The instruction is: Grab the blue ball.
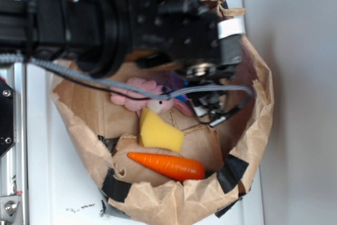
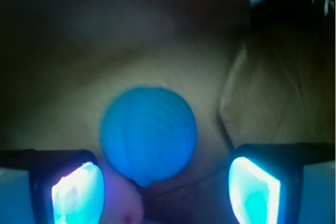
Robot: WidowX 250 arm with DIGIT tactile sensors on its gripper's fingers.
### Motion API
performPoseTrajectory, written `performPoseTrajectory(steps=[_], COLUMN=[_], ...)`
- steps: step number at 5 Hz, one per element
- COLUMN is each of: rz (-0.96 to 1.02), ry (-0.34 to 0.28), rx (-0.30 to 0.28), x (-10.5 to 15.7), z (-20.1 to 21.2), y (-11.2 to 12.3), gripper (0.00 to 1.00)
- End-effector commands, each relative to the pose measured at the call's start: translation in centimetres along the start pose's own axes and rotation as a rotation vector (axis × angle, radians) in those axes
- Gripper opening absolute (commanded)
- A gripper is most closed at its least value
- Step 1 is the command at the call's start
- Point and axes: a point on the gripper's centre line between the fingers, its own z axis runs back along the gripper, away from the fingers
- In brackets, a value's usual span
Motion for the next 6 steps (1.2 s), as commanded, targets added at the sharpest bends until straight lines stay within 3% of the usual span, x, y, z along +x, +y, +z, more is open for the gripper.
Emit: performPoseTrajectory(steps=[1,2,4,5,6], rz=[0.001,0.015,0.042,0.051,0.044], ry=[-0.092,-0.099,-0.126,-0.126,-0.134], rx=[0.03,0.061,0.047,0.037,0.027], x=[0.4,0.9,1.5,1.9,1.9], z=[-0.5,-1.8,-1.6,-1.6,-1.1], y=[-1.1,-1.5,-2.4,-2.6,-2.5], gripper=[1.0,1.0,1.0,0.75,0.0])
